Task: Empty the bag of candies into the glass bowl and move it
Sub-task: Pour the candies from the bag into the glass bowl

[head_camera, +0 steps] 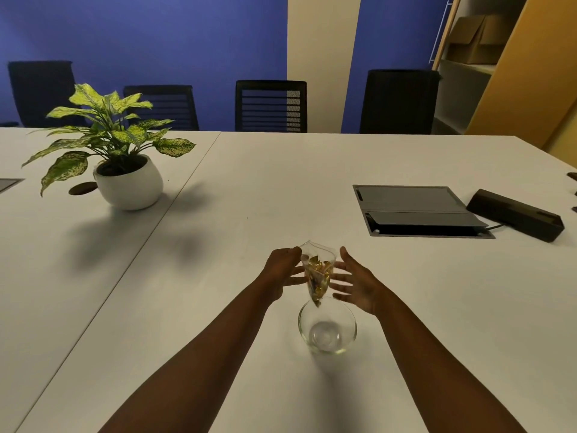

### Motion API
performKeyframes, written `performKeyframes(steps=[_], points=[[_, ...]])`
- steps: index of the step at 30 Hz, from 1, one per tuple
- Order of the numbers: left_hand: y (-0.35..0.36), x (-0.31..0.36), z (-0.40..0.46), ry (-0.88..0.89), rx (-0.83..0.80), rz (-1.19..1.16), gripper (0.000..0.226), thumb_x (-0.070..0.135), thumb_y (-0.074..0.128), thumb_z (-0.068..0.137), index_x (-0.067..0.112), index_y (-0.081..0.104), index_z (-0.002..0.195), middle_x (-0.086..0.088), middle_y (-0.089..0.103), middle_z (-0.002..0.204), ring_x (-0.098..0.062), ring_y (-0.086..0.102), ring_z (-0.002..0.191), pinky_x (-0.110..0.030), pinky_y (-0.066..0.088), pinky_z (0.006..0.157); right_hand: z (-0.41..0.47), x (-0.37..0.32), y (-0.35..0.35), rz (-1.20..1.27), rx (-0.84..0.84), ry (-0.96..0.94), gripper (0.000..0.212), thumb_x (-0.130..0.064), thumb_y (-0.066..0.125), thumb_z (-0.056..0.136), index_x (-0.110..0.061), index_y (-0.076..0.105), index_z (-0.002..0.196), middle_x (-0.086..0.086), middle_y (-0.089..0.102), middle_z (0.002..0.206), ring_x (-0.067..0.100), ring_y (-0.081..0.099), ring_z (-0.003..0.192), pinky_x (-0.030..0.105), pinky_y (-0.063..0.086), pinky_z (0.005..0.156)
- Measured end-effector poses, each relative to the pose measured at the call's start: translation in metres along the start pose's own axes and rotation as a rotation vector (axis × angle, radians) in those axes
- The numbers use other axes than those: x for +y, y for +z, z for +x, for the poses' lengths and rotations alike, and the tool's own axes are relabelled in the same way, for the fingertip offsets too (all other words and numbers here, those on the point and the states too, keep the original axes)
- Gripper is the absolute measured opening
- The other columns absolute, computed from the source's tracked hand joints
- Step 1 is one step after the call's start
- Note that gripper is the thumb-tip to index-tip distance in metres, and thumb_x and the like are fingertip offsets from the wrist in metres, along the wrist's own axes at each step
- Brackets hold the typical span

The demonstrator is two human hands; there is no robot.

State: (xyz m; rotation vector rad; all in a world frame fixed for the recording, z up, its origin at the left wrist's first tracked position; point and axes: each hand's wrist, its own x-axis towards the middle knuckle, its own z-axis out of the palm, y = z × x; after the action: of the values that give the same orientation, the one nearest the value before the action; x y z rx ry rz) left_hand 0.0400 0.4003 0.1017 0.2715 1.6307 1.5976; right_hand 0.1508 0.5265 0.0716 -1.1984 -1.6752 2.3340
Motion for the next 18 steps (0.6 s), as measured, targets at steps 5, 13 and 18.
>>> performKeyframes(steps=[5,13,18], points=[[0.005,0.003,-0.003,0.056,-0.099,-0.111,0.035,0.01,0.034,0.087,0.009,0.065,0.072,-0.006,0.07,0.092,-0.023,0.066,0.081,-0.034,0.055,0.077,0.0,0.011,-0.003,0.217,-0.189,0.008,0.059,-0.056,0.054,0.08,-0.008,0.061,0.114,0.014,0.067,0.101,0.027,0.067,0.089,0.039,0.056,0.08],[-0.001,-0.012,0.003,0.041,-0.092,-0.047,0.026,0.003,0.045,0.088,0.011,0.049,0.064,-0.003,0.074,0.077,-0.013,0.07,0.067,-0.024,0.058,0.051,0.001,0.016,-0.015,0.103,-0.094,-0.114,0.022,-0.025,0.068,0.075,-0.02,0.065,0.097,0.006,0.067,0.097,0.022,0.062,0.088,0.037,0.053,0.072],[-0.004,-0.032,0.007,0.089,-0.049,0.054,0.023,-0.001,0.054,0.087,0.018,0.043,0.081,-0.007,0.065,0.084,-0.014,0.064,0.07,-0.023,0.057,0.05,0.001,0.021,-0.02,-0.079,-0.003,-0.194,0.034,-0.013,0.073,0.076,-0.026,0.06,0.105,-0.001,0.067,0.098,0.019,0.065,0.087,0.032,0.056,0.067]])
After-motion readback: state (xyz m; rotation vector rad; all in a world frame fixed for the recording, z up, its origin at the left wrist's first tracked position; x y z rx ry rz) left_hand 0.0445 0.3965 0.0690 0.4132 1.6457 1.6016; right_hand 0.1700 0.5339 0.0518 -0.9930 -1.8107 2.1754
